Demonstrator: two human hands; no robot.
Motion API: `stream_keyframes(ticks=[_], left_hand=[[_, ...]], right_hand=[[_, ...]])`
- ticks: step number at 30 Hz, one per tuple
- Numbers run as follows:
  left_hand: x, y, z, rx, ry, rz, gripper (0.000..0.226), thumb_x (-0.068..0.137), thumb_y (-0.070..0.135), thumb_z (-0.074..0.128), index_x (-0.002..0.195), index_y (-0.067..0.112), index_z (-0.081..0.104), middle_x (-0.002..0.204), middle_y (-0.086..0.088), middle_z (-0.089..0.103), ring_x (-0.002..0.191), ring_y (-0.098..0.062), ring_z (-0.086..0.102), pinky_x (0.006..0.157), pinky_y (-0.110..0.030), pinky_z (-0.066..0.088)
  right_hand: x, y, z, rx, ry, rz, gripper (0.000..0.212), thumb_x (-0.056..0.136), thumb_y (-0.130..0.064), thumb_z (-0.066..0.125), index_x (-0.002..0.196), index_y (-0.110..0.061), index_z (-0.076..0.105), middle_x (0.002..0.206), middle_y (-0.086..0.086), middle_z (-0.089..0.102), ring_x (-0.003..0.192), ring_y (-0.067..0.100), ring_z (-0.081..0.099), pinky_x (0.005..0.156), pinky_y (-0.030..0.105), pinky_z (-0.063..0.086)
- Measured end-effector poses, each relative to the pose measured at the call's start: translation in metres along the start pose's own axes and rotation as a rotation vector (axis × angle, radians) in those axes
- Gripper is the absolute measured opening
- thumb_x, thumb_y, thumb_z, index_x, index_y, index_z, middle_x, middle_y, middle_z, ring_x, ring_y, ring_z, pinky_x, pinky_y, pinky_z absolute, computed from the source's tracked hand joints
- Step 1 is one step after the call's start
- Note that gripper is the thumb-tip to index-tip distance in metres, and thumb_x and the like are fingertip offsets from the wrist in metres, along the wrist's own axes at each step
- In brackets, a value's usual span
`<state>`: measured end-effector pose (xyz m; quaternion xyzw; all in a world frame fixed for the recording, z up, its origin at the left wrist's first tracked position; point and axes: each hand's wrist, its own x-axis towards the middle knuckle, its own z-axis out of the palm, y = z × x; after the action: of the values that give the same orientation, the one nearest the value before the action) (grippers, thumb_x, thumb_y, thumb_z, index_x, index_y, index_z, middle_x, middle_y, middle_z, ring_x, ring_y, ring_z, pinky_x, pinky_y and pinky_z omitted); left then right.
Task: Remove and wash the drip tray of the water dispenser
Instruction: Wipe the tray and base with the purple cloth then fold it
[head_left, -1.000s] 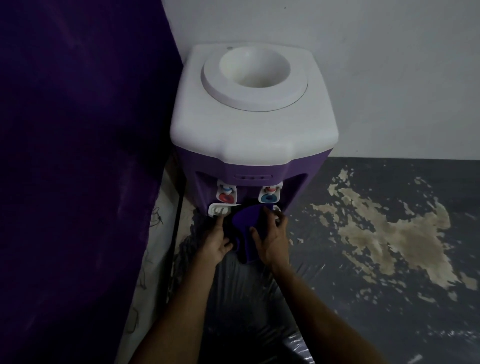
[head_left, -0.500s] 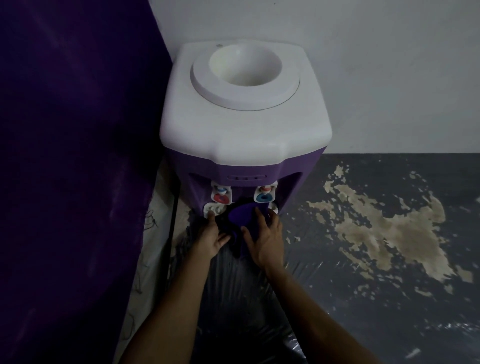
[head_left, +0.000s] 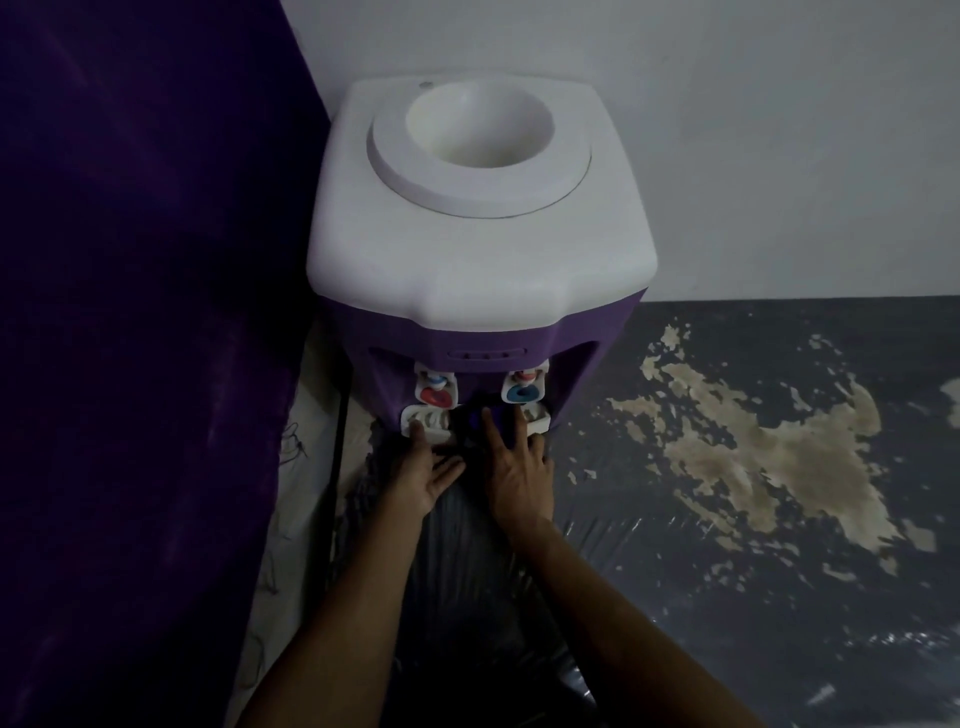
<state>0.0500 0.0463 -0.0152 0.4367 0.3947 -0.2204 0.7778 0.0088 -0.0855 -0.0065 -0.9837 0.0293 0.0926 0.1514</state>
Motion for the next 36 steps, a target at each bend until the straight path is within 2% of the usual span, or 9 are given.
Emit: stream_keyframes(ticks=[3, 8, 12, 16, 21, 27, 30, 33, 36], left_hand=[[0.001, 0.001, 0.002, 0.015, -0.004, 0.024, 0.067, 0.099, 0.054, 0.03, 0.139, 0.003, 0.044, 0.141, -0.025, 0.048, 0.129, -0.032, 0.05, 0.094, -0.034, 0.048], [0.003, -0.002, 0.003, 0.014, -0.017, 0.055, 0.068, 0.101, 0.052, 0.027, 0.14, -0.002, 0.041, 0.136, -0.026, 0.052, 0.123, -0.032, 0.055, 0.092, -0.032, 0.047], [0.006, -0.005, 0.002, -0.014, -0.036, 0.054, 0.068, 0.1, 0.054, 0.029, 0.141, 0.001, 0.04, 0.134, -0.024, 0.053, 0.116, -0.03, 0.057, 0.092, -0.033, 0.046], [0.003, -0.004, 0.008, -0.014, -0.082, 0.016, 0.062, 0.097, 0.055, 0.037, 0.131, 0.006, 0.051, 0.136, -0.018, 0.054, 0.115, -0.026, 0.056, 0.093, -0.034, 0.044], [0.0, -0.007, 0.011, -0.113, -0.066, 0.017, 0.055, 0.1, 0.047, 0.038, 0.139, 0.008, 0.045, 0.146, -0.015, 0.046, 0.136, -0.029, 0.042, 0.099, -0.033, 0.042], [-0.001, -0.013, 0.011, -0.104, -0.061, 0.054, 0.051, 0.1, 0.047, 0.037, 0.137, 0.013, 0.048, 0.141, -0.013, 0.052, 0.13, -0.027, 0.049, 0.101, -0.033, 0.042], [-0.002, -0.012, 0.012, -0.078, -0.063, 0.06, 0.049, 0.101, 0.047, 0.035, 0.137, 0.016, 0.048, 0.141, -0.01, 0.053, 0.13, -0.026, 0.05, 0.104, -0.034, 0.04], [-0.002, -0.012, 0.012, -0.068, -0.074, 0.063, 0.05, 0.101, 0.047, 0.034, 0.139, 0.015, 0.046, 0.142, -0.011, 0.052, 0.131, -0.026, 0.049, 0.106, -0.034, 0.039], [-0.003, -0.012, 0.012, -0.06, -0.087, 0.061, 0.053, 0.101, 0.047, 0.033, 0.139, 0.013, 0.046, 0.142, -0.012, 0.052, 0.132, -0.026, 0.048, 0.105, -0.034, 0.039]], right_hand=[[0.003, 0.011, -0.001, -0.021, -0.033, -0.011, 0.079, 0.097, -0.02, 0.051, 0.158, -0.035, 0.003, 0.166, 0.009, -0.001, 0.138, 0.041, 0.03, 0.106, 0.055, 0.04], [0.01, 0.028, -0.006, -0.001, 0.028, 0.022, 0.069, 0.096, -0.019, 0.051, 0.156, -0.033, 0.02, 0.158, 0.013, 0.023, 0.123, 0.036, 0.045, 0.088, 0.05, 0.052], [0.008, 0.012, -0.006, 0.101, 0.118, 0.084, 0.056, 0.097, -0.043, 0.039, 0.151, -0.033, 0.03, 0.152, 0.014, 0.03, 0.121, 0.037, 0.045, 0.084, 0.048, 0.053], [0.004, -0.003, 0.003, 0.113, 0.079, 0.153, 0.08, 0.089, -0.075, 0.027, 0.156, -0.034, 0.014, 0.163, 0.013, 0.013, 0.139, 0.038, 0.029, 0.103, 0.054, 0.043], [0.005, 0.0, 0.012, 0.097, 0.069, 0.077, 0.068, 0.101, -0.051, 0.038, 0.158, -0.031, 0.009, 0.164, 0.017, 0.009, 0.139, 0.042, 0.031, 0.111, 0.051, 0.036], [0.003, 0.043, 0.003, 0.014, 0.006, -0.059, 0.081, 0.093, -0.009, 0.055, 0.159, -0.024, 0.01, 0.164, 0.014, 0.011, 0.135, 0.039, 0.034, 0.098, 0.049, 0.05], [0.002, 0.04, -0.001, 0.023, 0.01, 0.031, 0.084, 0.092, -0.006, 0.056, 0.159, -0.019, 0.007, 0.162, 0.015, 0.013, 0.131, 0.037, 0.036, 0.1, 0.046, 0.049], [0.0, 0.017, 0.0, 0.073, 0.004, 0.113, 0.082, 0.096, -0.008, 0.051, 0.159, -0.016, 0.0, 0.165, 0.016, 0.003, 0.135, 0.037, 0.033, 0.098, 0.044, 0.05], [0.003, 0.0, -0.004, 0.118, -0.025, 0.07, 0.078, 0.099, -0.014, 0.048, 0.159, -0.017, -0.002, 0.166, 0.013, -0.007, 0.143, 0.038, 0.024, 0.096, 0.045, 0.052]])
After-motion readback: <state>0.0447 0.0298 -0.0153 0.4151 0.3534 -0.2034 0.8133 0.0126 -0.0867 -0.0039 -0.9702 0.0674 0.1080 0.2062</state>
